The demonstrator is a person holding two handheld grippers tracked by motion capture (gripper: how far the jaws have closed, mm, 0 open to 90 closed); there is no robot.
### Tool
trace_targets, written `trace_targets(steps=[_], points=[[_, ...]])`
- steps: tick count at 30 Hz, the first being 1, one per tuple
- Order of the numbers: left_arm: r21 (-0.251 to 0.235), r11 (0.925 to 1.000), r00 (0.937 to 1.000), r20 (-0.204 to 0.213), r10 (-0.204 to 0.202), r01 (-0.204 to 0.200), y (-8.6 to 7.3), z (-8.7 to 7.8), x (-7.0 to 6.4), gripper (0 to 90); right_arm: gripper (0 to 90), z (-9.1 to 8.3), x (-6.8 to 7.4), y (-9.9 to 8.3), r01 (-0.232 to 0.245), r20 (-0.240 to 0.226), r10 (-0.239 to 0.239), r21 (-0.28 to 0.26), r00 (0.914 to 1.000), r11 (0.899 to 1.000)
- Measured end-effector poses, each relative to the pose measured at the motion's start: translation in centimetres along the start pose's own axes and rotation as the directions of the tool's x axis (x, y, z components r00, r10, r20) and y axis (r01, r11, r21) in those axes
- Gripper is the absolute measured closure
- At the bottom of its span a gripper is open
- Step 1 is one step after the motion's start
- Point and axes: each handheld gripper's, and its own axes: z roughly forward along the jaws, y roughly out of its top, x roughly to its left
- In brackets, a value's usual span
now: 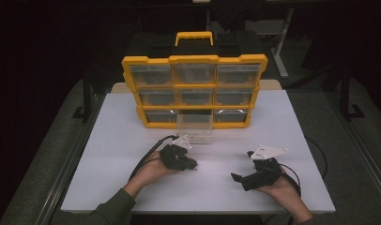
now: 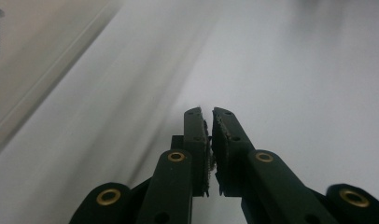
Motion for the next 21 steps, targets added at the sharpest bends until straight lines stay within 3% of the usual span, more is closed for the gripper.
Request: trace_targets(steps=[21], points=[[-0.011,0.9999,0.9999,-0.002,-0.014,0.014,0.03,-0.42,0.45,87.4,0.0,0.01,-0.02,0.00,-0.001,0.000,0.001,0.000,1.0000,1.000]])
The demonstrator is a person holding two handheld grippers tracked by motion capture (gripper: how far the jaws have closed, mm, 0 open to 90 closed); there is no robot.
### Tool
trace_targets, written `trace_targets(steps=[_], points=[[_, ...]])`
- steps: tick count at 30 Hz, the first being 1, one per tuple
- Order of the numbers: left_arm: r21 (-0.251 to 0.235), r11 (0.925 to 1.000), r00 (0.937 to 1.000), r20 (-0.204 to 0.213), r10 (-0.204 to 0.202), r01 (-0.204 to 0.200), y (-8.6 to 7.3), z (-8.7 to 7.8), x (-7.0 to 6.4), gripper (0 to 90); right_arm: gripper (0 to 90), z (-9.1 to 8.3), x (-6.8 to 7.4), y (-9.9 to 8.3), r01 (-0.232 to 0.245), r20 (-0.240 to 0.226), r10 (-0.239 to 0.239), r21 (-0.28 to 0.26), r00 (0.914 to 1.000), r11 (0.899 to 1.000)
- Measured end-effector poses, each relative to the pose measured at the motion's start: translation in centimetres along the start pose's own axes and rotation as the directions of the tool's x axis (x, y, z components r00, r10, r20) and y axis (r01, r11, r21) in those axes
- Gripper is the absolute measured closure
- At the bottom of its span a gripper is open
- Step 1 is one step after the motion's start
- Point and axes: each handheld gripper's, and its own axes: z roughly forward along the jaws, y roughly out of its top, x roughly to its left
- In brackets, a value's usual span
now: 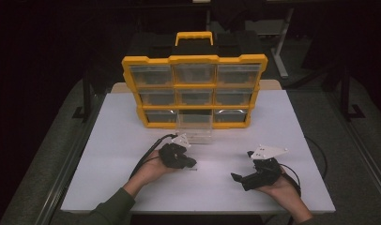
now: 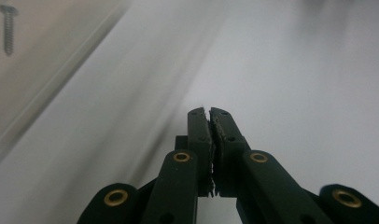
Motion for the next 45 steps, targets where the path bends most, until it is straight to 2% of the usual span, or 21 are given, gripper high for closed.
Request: trace_targets(steps=[17,29,45], points=[[-0.042,0.9989,0.9997,0.014,-0.018,0.018,1.0,-2.1,0.4,87.5,0.0,0.1,0.0,0.0,-0.002,0.000,0.002,-0.001,1.0000,1.000],[-0.073,0.9973,1.0000,0.008,-0.002,0.003,2.6,-4.1,0.7,87.5,0.0,0.0,0.0,0.0,0.000,0.000,0.000,-0.004,1.0000,1.000],[-0.086,0.9961,0.9998,0.005,0.021,-0.021,4.9,-6.3,1.1,87.5,0.0,-0.1,0.0,0.0,-0.001,-0.001,0.001,-0.005,1.0000,1.000]])
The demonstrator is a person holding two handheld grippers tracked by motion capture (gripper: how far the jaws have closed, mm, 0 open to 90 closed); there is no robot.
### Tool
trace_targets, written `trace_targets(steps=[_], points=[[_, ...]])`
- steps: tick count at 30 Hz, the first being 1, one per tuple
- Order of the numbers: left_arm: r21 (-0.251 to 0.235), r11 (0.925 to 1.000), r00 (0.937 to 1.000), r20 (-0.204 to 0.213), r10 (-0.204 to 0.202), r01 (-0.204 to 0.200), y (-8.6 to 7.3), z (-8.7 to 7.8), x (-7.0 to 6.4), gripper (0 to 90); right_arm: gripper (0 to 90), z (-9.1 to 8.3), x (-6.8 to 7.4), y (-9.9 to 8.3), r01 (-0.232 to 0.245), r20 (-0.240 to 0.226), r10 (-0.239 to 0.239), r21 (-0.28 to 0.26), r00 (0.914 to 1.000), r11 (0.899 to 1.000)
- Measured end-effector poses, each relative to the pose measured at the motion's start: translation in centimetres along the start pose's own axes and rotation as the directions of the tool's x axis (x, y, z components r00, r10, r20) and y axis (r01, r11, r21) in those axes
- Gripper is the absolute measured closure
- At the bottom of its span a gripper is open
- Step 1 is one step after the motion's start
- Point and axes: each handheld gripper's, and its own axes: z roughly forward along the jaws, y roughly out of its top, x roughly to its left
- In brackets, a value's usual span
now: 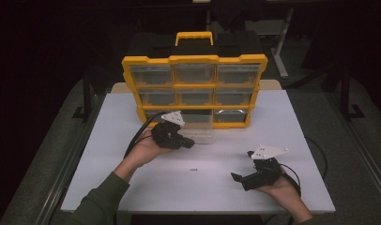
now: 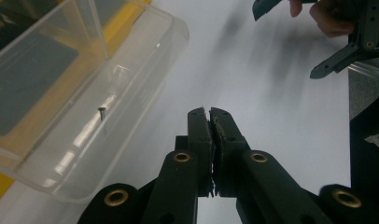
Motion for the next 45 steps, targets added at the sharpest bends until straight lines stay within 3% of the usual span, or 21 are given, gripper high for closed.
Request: trace_targets(steps=[22,33,45], points=[[-0.022,0.9998,0.9997,-0.024,-0.001,0.001,2.8,-1.6,2.4,87.5,0.0,0.0,0.0,0.0,-0.002,-0.003,0.002,0.000,1.0000,1.000],[-0.029,0.9996,0.9988,-0.049,-0.009,0.008,3.6,-1.2,3.6,87.5,0.0,0.1,0.0,0.0,-0.001,-0.003,0.001,0.003,1.0000,1.000],[-0.005,0.9996,0.9959,-0.086,-0.029,0.029,3.6,0.4,5.4,87.5,0.0,0.0,-0.1,0.0,-0.005,-0.005,0.005,-0.001,1.0000,1.000]])
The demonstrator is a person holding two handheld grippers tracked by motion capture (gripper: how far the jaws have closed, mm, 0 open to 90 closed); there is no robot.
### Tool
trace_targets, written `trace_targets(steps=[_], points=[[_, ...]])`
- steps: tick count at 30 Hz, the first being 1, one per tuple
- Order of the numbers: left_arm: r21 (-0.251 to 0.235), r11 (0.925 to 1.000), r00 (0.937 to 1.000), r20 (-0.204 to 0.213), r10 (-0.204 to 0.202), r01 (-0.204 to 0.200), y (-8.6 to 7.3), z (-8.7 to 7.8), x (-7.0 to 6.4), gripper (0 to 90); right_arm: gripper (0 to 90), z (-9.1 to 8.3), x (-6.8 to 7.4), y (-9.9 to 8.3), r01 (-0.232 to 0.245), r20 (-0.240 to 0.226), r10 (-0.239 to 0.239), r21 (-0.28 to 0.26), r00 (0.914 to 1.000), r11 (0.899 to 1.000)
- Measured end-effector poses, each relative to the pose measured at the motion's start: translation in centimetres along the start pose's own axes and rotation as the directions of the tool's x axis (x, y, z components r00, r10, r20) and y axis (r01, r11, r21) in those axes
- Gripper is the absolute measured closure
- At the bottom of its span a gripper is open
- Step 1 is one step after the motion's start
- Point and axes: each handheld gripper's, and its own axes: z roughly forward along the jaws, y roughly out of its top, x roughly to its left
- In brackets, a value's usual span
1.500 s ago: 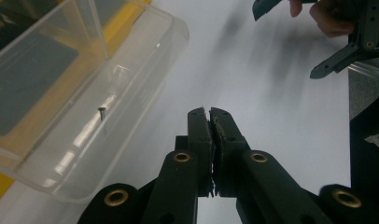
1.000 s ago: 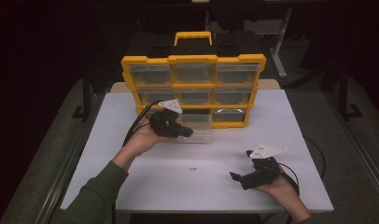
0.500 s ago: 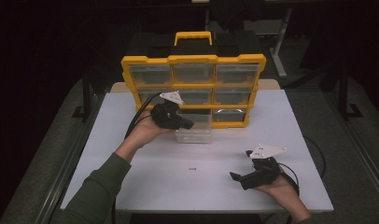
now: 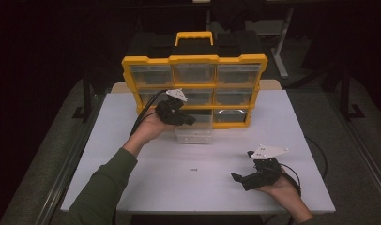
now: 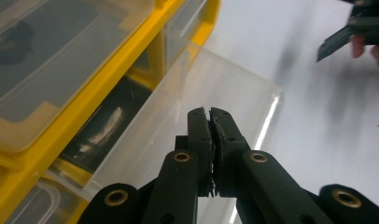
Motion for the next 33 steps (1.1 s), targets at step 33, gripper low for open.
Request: trace_targets(steps=[33], points=[[0.009,0.9995,0.9995,-0.005,-0.031,0.031,-0.2,0.2,0.1,76.2,0.0,-0.1,0.0,0.0,0.001,0.001,-0.001,-0.001,1.0000,1.000]])
